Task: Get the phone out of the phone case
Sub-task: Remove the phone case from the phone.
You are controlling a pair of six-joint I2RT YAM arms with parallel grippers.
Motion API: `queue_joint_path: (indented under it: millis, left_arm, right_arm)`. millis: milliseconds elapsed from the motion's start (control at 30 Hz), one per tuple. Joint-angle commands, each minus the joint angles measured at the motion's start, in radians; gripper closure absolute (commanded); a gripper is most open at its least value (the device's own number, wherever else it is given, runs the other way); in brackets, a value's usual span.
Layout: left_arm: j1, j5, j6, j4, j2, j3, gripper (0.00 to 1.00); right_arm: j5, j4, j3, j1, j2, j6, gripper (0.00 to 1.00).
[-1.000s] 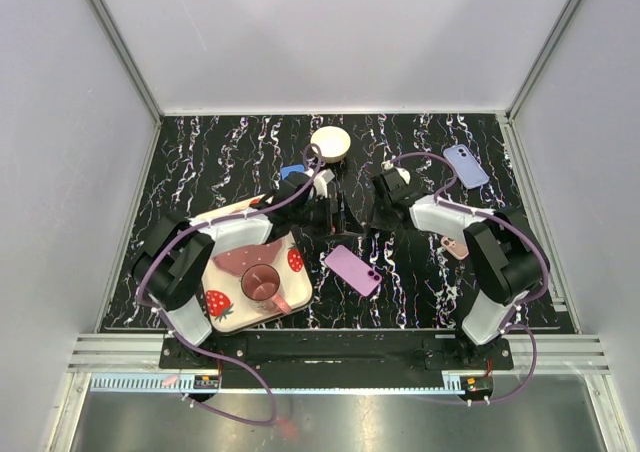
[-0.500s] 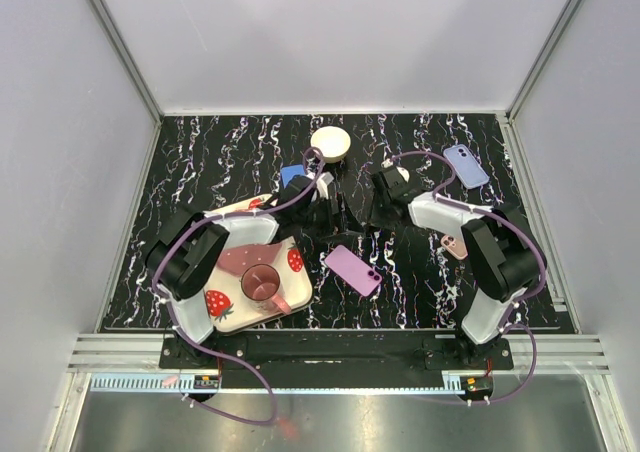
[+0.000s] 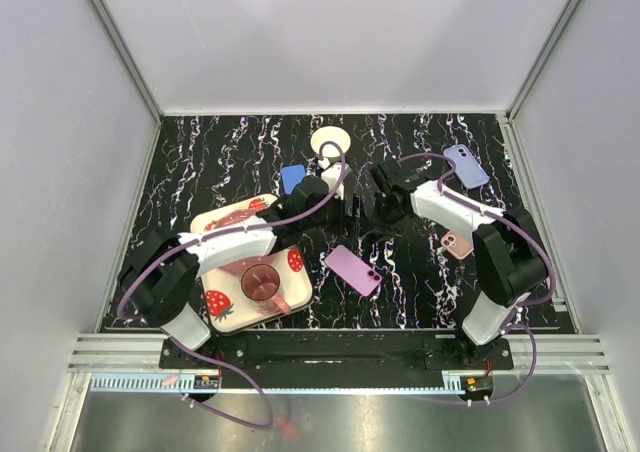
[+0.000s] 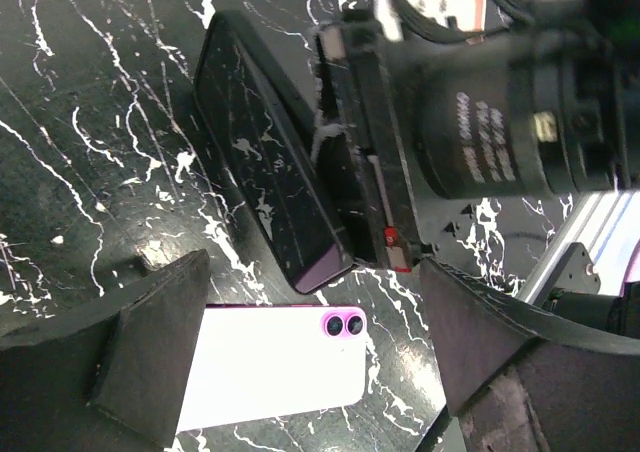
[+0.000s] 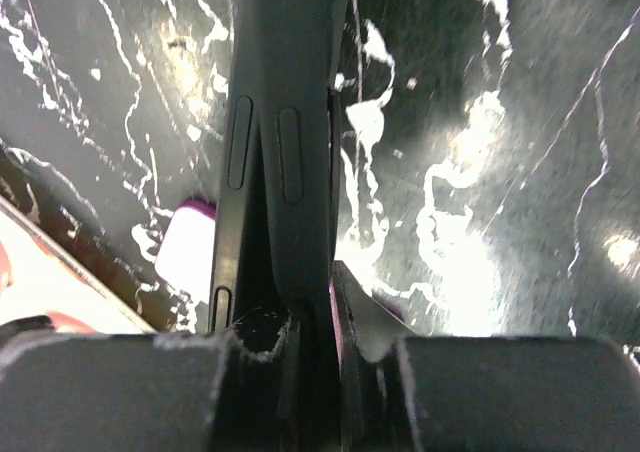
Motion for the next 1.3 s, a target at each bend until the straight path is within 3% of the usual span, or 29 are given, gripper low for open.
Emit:
queue_joint_path:
  millis: [0, 200, 433, 1267]
  left_arm:
    - [-0.037, -0.153, 0.088, 0.127, -0.069, -0.069, 0.13]
    - [-0.054, -0.185, 0.165, 0.19, -0.126, -0.155, 0.16]
    - [-0.065, -0.216, 0.148, 0.417, -0.238, -0.336, 0.19]
    - [-0.129, -0.32, 0.251, 0.247, -0.14, -0.186, 0.26]
  right_arm:
    - [-0.143, -0.153, 0.112, 0.014, 0.017, 0.068, 1.0]
    - [-0.233, -0.136, 0.123, -0.01, 0.004, 0.107, 1.0]
    - [-0.321, -0.062, 0.078, -0.049, -0.041, 0.133, 1.0]
    - [-0.388, -0.029, 0.06, -0.072, -0.055, 0.134, 1.0]
